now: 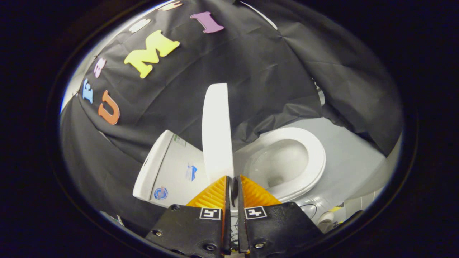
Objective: Open the toilet lid.
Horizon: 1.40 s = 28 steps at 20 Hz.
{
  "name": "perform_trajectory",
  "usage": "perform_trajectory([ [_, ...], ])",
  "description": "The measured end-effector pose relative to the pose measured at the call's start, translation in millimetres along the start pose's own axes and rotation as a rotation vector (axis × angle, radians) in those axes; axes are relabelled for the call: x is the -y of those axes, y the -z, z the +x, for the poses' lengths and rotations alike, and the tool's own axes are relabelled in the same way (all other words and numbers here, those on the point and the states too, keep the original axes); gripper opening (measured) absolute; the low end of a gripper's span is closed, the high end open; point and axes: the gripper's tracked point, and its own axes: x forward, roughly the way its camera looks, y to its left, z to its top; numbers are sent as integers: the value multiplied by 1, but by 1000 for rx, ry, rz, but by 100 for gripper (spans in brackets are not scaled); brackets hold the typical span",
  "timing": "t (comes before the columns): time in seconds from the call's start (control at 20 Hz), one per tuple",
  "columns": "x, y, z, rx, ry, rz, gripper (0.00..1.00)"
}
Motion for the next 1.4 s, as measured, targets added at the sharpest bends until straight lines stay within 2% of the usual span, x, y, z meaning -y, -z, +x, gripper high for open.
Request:
perform_trajectory([
  [0.65,-68,15,4,12,22,-190,11],
  [1.4,-139,43,18,17,19,-322,16],
])
